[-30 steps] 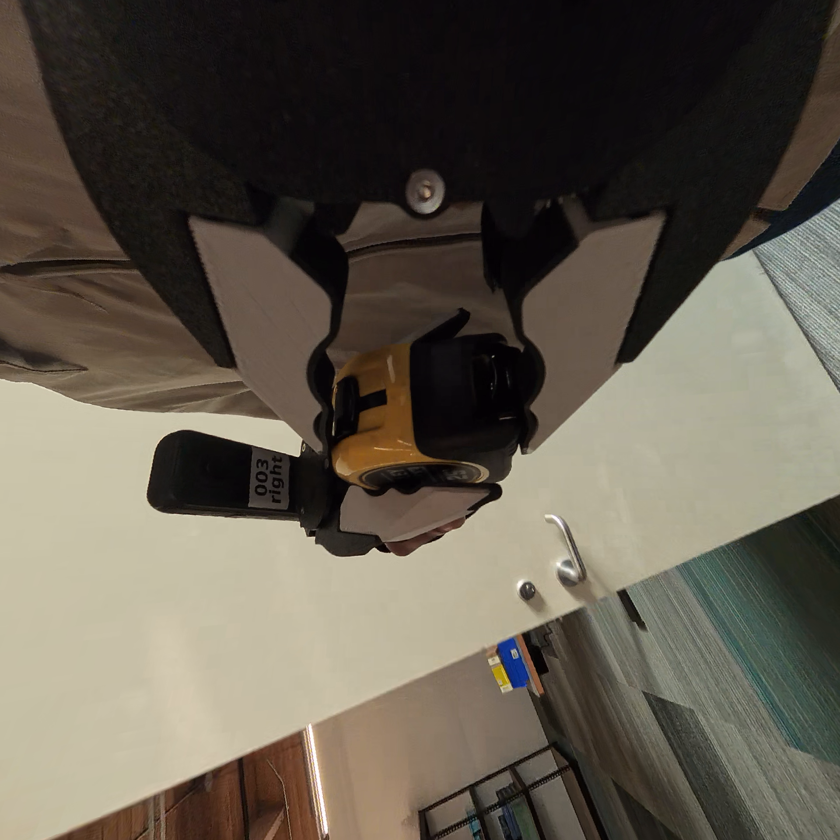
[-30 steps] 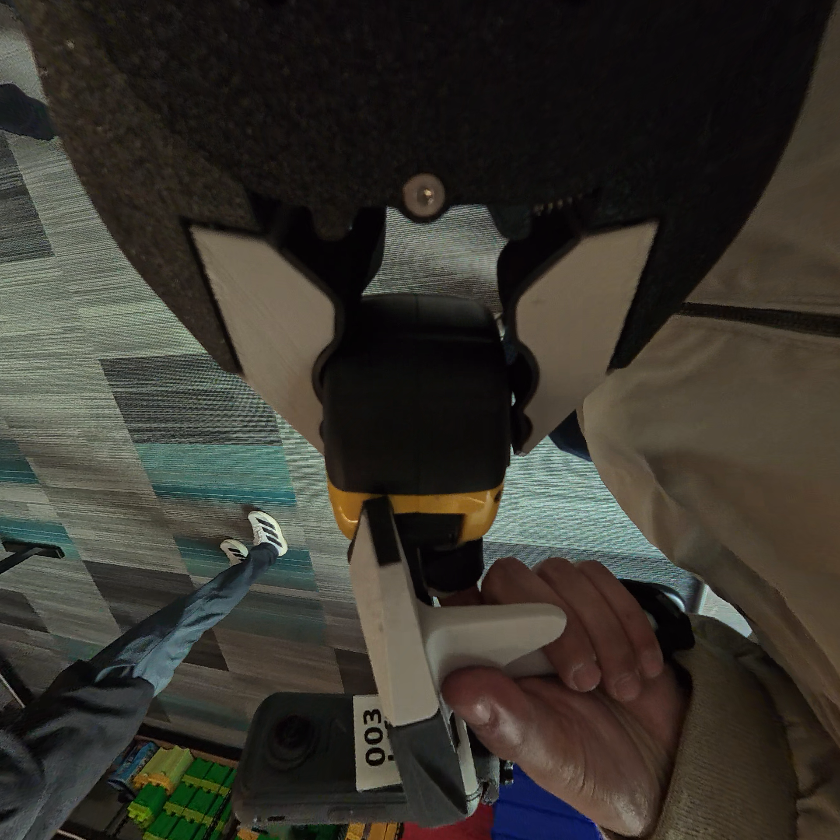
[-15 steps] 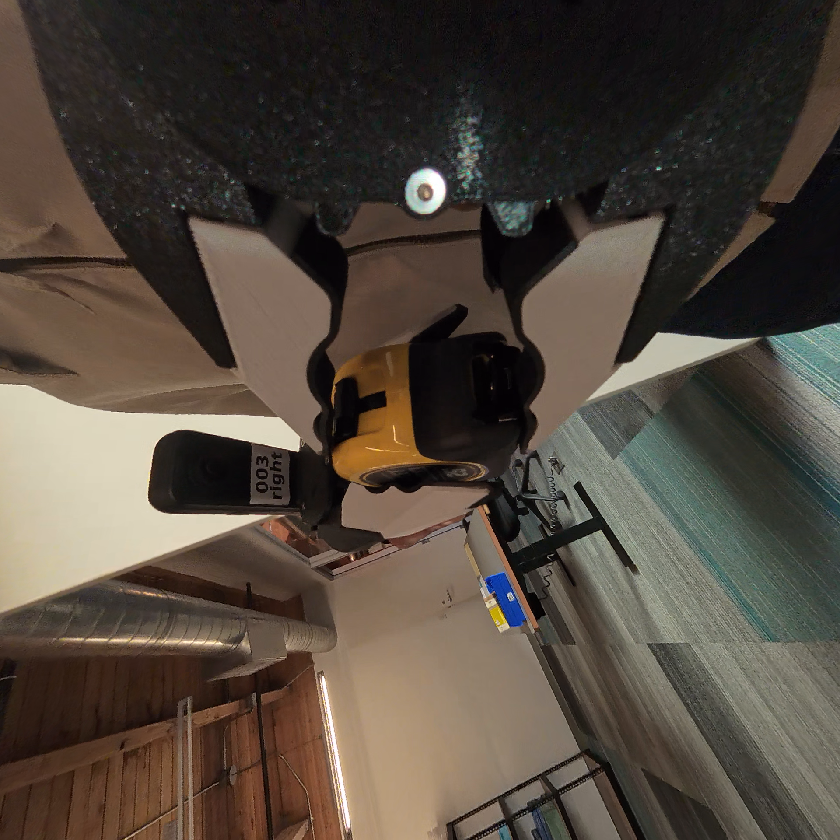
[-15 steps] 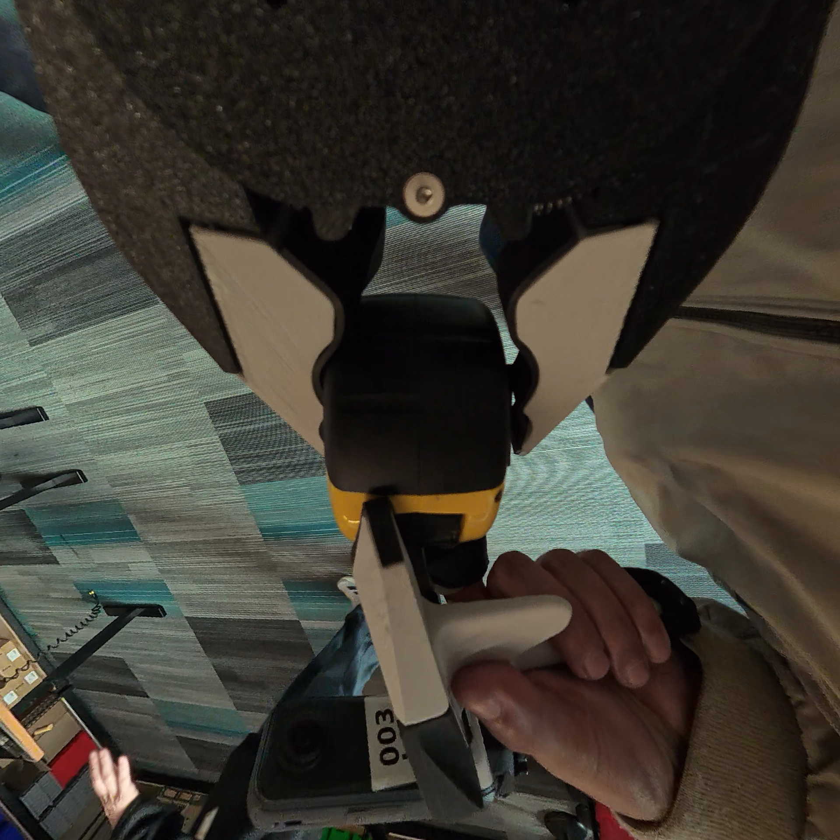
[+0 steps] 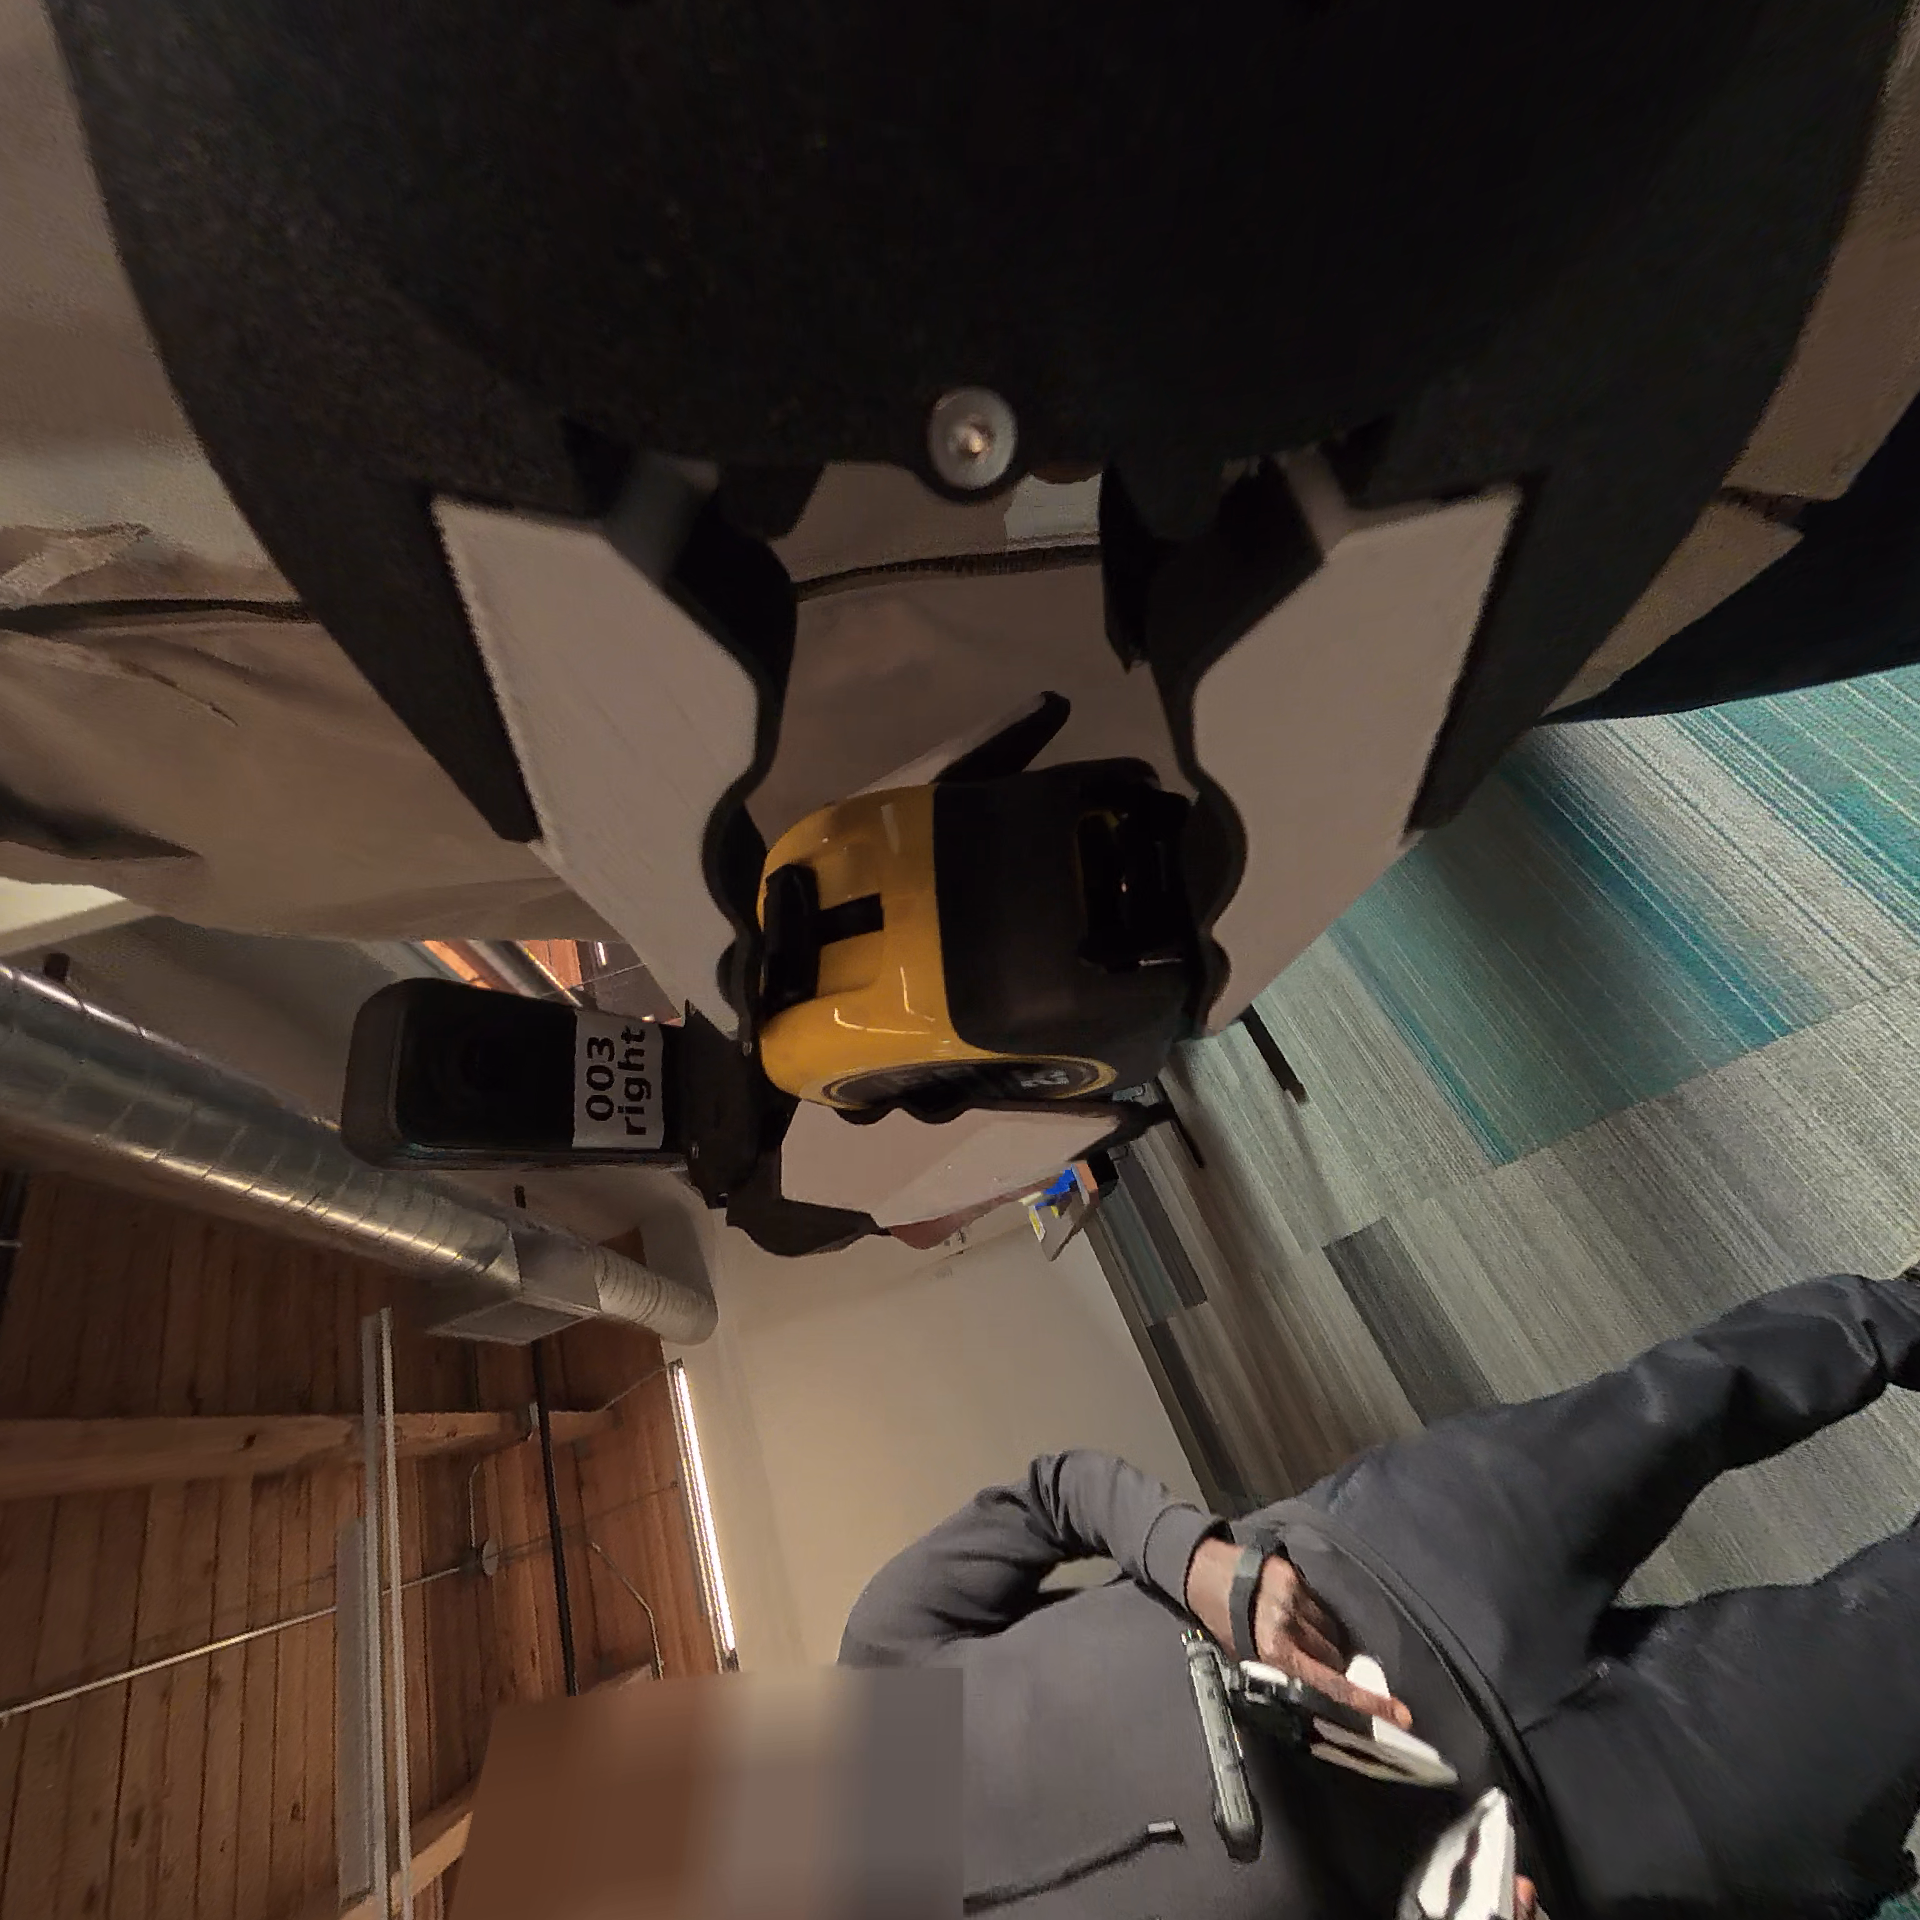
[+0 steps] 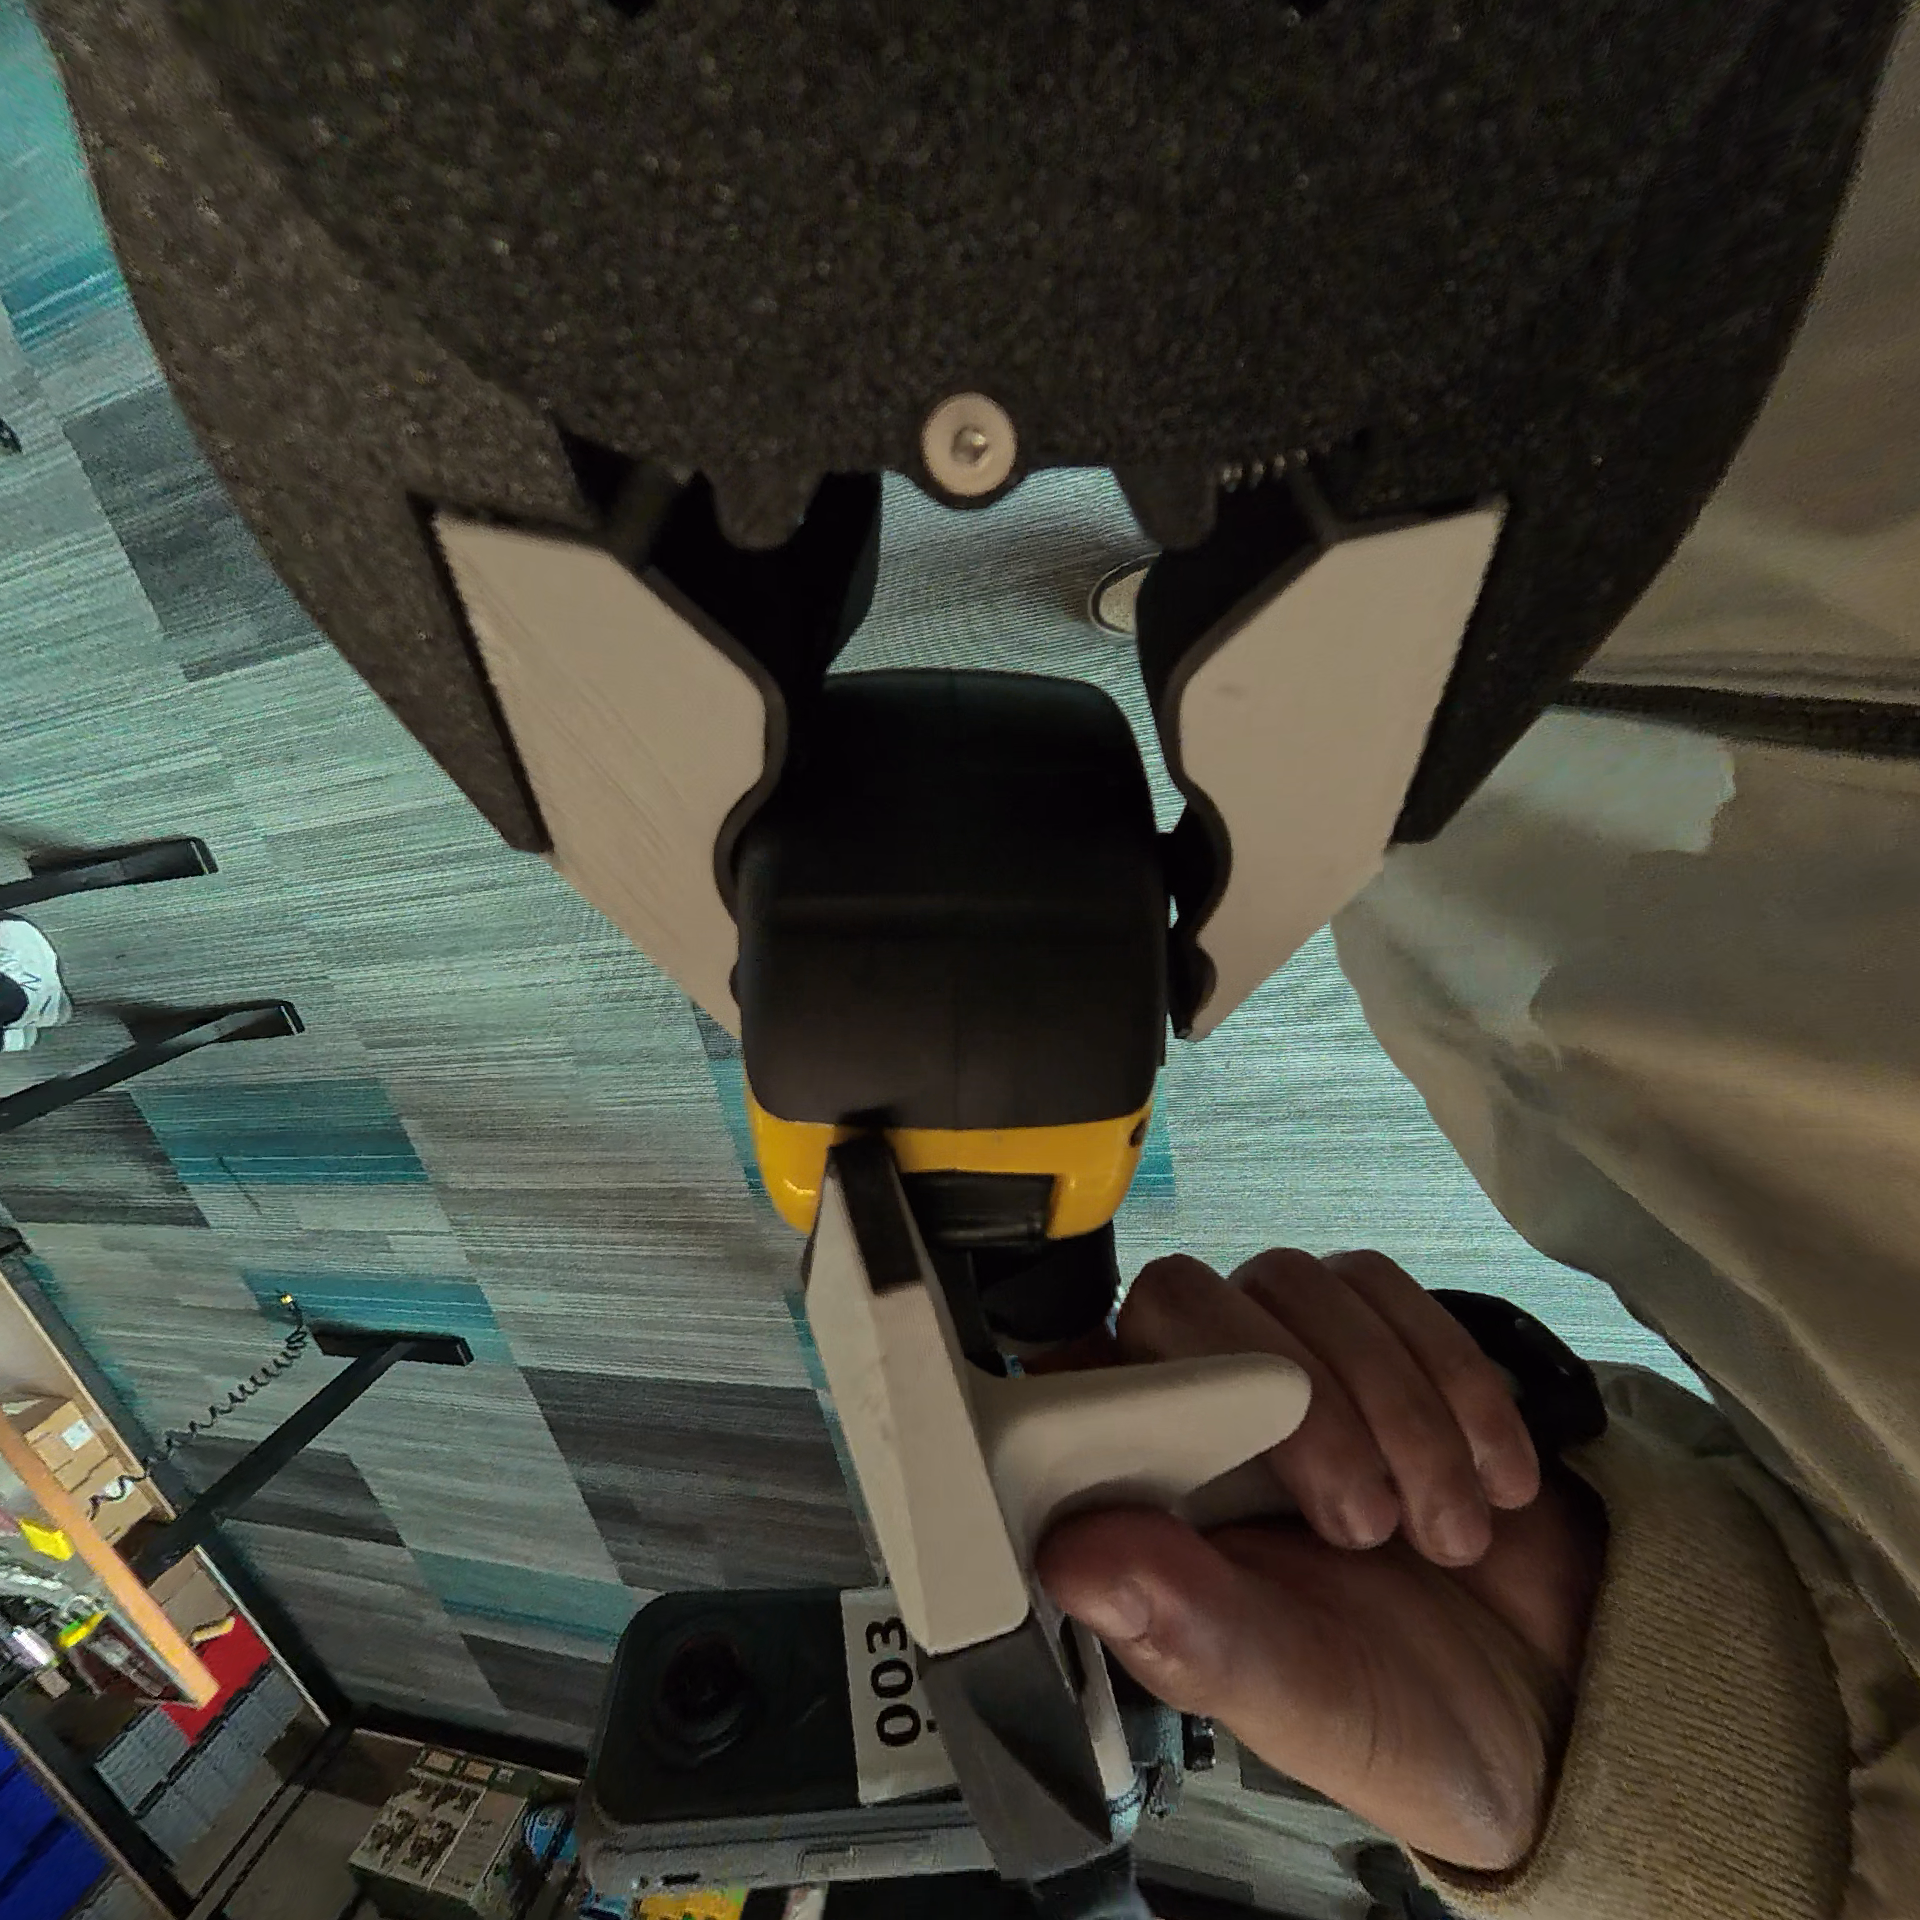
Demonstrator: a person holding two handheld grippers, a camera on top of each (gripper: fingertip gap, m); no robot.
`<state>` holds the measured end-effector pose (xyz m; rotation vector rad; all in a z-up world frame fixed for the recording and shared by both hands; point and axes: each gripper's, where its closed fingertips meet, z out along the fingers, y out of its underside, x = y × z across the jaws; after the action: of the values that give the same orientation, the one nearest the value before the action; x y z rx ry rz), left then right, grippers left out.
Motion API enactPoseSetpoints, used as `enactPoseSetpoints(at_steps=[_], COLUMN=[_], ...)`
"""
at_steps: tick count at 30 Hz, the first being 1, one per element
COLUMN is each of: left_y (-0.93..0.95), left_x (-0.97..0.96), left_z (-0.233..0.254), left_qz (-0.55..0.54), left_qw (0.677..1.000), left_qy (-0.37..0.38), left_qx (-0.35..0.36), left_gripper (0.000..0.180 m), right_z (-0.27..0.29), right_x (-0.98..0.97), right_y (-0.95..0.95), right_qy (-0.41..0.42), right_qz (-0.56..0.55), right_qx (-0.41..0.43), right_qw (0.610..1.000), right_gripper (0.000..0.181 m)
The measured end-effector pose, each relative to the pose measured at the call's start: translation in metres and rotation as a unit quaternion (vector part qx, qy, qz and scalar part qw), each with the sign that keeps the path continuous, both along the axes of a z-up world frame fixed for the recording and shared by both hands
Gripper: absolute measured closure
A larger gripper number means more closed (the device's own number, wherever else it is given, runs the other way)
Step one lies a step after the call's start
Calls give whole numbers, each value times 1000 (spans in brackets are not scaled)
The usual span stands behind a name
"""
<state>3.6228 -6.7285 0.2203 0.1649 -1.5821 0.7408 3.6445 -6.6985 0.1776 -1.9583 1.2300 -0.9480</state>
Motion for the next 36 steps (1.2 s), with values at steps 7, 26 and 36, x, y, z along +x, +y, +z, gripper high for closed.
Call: enactPoseSetpoints(at_steps=[7,26,36], left_y=[-181,-632,-912], left_x=[97,393,502], left_z=[6,-1,-22], left_qz=[14,-44,-74], left_qw=[1000,999,997], left_qy=[5,21,-8], left_qx=[8,11,18], left_gripper=[99,99,99], right_z=[6,-3,-23], right_x=[96,394,509], right_y=[-181,-635,-920], right_qy=[8,32,-1], right_qz=[23,-40,-72], right_qx=[4,10,12], right_qw=[1000,999,997], right_gripper=[106,106,106])
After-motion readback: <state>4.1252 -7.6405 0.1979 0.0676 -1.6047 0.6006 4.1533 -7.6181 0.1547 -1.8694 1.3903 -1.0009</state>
